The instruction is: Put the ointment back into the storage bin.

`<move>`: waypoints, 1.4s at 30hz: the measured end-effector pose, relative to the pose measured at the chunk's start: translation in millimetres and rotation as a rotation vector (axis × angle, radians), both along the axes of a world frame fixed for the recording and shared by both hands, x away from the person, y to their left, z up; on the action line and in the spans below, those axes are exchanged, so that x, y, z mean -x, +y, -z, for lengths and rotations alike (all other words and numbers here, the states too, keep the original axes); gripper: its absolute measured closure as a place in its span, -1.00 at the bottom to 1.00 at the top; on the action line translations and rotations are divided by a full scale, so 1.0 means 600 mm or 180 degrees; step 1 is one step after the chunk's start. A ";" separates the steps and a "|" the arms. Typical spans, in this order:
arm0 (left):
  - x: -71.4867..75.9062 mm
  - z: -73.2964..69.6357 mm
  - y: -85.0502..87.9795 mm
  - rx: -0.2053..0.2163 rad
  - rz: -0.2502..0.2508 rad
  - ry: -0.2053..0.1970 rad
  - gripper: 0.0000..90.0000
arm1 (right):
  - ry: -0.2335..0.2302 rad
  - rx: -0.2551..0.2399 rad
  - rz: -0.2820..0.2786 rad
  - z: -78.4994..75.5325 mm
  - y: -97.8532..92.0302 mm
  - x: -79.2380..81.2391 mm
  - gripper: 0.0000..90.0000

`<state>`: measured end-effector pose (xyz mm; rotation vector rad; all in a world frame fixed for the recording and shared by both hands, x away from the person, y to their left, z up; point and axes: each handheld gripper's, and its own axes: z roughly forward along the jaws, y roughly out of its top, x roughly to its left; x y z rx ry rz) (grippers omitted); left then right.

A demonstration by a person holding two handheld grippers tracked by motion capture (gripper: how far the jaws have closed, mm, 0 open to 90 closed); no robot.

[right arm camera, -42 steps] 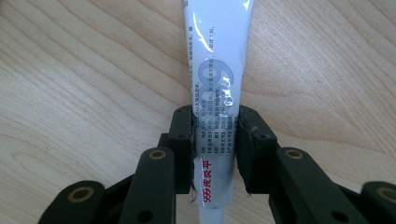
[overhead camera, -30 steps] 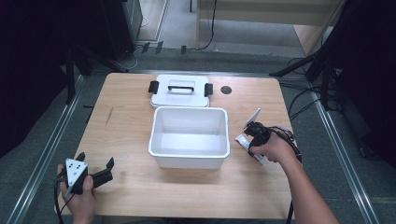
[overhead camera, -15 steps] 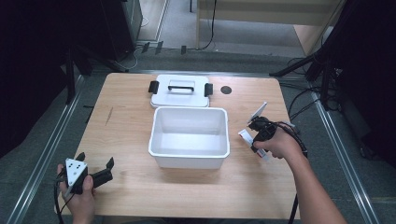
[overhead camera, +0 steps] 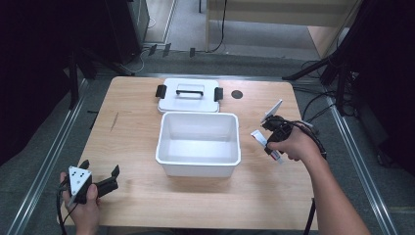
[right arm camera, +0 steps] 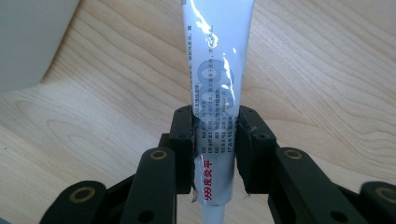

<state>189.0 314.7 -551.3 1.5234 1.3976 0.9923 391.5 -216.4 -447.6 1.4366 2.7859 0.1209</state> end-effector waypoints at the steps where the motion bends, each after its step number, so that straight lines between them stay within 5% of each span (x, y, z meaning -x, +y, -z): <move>1: 0.000 0.000 0.000 0.0000 0.0000 0.0000 -0.99 | 0.0000 0.0000 0.0000 0.000 0.000 0.000 0.57; 17: 0.000 0.000 -0.001 -0.0002 -0.0005 -0.0002 -0.99 | -0.0105 -0.0054 0.0036 -0.073 0.004 -0.007 0.57; 42: 0.000 0.000 -0.001 -0.0002 -0.0006 -0.0003 -0.99 | -0.0207 -0.0082 -0.0099 -0.131 0.042 -0.007 0.57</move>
